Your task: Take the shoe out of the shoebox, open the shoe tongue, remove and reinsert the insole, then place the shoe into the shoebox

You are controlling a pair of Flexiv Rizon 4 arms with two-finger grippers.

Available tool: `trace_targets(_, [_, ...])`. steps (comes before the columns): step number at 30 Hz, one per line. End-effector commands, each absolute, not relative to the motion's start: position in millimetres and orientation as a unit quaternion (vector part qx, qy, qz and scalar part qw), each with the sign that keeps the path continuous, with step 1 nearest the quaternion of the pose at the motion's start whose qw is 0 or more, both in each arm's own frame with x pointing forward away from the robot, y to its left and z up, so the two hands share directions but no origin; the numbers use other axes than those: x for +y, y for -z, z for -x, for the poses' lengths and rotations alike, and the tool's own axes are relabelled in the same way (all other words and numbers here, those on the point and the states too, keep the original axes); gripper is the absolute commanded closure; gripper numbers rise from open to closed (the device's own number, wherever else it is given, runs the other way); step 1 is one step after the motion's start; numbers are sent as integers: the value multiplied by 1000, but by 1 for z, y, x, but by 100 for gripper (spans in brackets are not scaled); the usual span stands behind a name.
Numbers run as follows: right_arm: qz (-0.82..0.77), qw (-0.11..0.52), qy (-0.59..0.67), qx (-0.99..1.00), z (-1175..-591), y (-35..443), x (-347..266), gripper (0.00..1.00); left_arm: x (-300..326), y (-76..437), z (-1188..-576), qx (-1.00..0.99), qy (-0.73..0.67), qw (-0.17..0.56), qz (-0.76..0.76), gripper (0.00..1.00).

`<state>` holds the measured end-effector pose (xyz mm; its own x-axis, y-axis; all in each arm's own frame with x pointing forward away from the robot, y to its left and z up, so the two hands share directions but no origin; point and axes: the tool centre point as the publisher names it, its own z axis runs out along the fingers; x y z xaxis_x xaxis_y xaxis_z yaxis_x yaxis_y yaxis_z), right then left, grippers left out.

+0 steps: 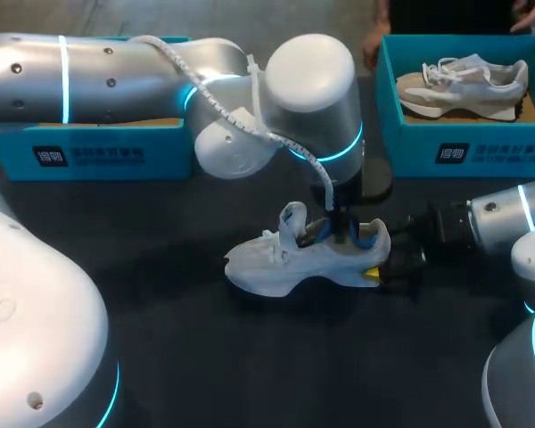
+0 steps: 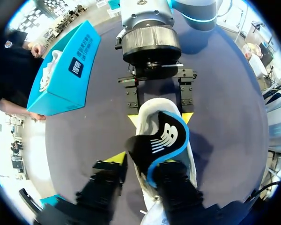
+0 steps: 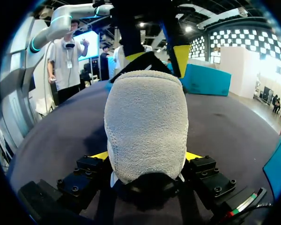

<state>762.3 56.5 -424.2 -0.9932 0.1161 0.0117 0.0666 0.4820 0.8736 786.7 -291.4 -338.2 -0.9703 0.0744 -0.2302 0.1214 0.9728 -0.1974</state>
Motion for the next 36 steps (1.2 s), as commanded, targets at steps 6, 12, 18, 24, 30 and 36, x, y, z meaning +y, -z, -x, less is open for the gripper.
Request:
trace_targets(6, [-54, 25, -505, 861, -761, 426, 59, 100, -290, 340, -785, 988, 101, 102, -57, 100])
trace_targets(12, [-54, 25, -505, 861, -761, 426, 59, 100, -282, 331, -781, 987, 108, 101, -58, 100])
trace_targets(18, [-54, 25, -505, 861, -761, 426, 59, 100, -276, 319, -779, 985, 125, 104, -55, 100])
trace_targets(24, [-54, 25, -505, 861, -761, 426, 59, 100, -275, 311, -778, 983, 141, 100, -53, 100])
trace_targets(30, [-54, 25, -505, 861, -761, 426, 59, 100, -277, 304, -779, 979, 184, 79, -36, 100])
trace_targets(36, [-54, 25, -505, 861, -761, 426, 59, 100, -283, 297, -777, 973, 225, 49, -29, 100])
